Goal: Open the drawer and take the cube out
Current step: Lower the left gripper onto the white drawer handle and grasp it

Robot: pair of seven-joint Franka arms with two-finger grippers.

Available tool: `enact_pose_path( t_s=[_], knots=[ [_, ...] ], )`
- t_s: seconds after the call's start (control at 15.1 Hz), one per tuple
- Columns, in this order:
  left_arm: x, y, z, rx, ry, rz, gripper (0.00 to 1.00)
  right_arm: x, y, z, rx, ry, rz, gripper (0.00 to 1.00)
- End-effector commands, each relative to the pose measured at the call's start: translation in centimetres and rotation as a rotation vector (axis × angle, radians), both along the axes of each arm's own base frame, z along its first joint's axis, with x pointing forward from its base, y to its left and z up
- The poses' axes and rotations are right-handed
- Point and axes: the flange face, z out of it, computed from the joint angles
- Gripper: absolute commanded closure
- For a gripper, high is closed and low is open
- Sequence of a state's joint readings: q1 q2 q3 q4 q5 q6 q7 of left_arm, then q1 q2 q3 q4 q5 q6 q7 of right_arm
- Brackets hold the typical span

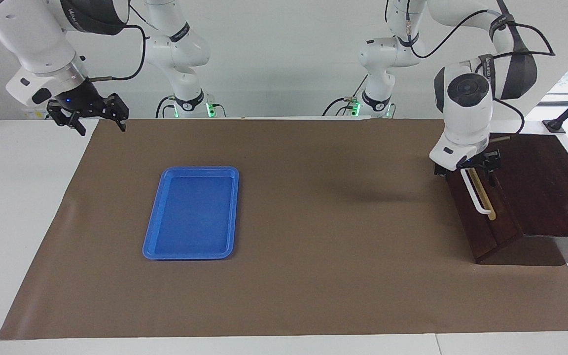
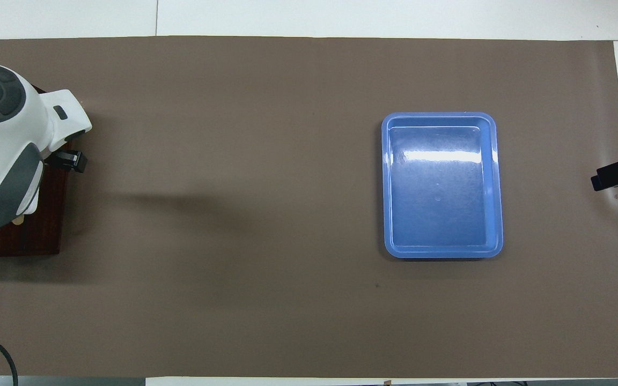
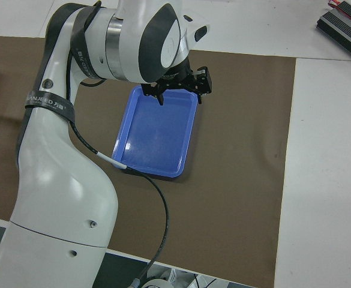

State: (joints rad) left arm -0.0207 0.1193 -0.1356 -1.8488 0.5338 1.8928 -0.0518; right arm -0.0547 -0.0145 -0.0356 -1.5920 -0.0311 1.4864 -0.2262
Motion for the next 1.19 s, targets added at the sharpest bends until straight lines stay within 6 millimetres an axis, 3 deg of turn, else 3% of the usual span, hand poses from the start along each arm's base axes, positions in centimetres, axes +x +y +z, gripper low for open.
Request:
enact_pose_path(
  t_s=[0.0, 0.26, 1.13],
  knots=[
    [0.0, 0.6, -1.7, 0.011, -0.037, -0.015, 0.00, -0.5, -0.1, 0.3, -0.009, 0.010, -0.015, 0.00],
    [-0.5, 0.7, -3.7, 0.049, -0.033, -0.025, 0.00, -0.5, -0.1, 0.3, -0.009, 0.010, -0.015, 0.00],
    [-0.8, 2.6, -7.5, 0.096, -0.045, 0.019, 0.00, -0.5, -0.1, 0.3, -0.009, 0.010, -0.015, 0.00]
  ],
)
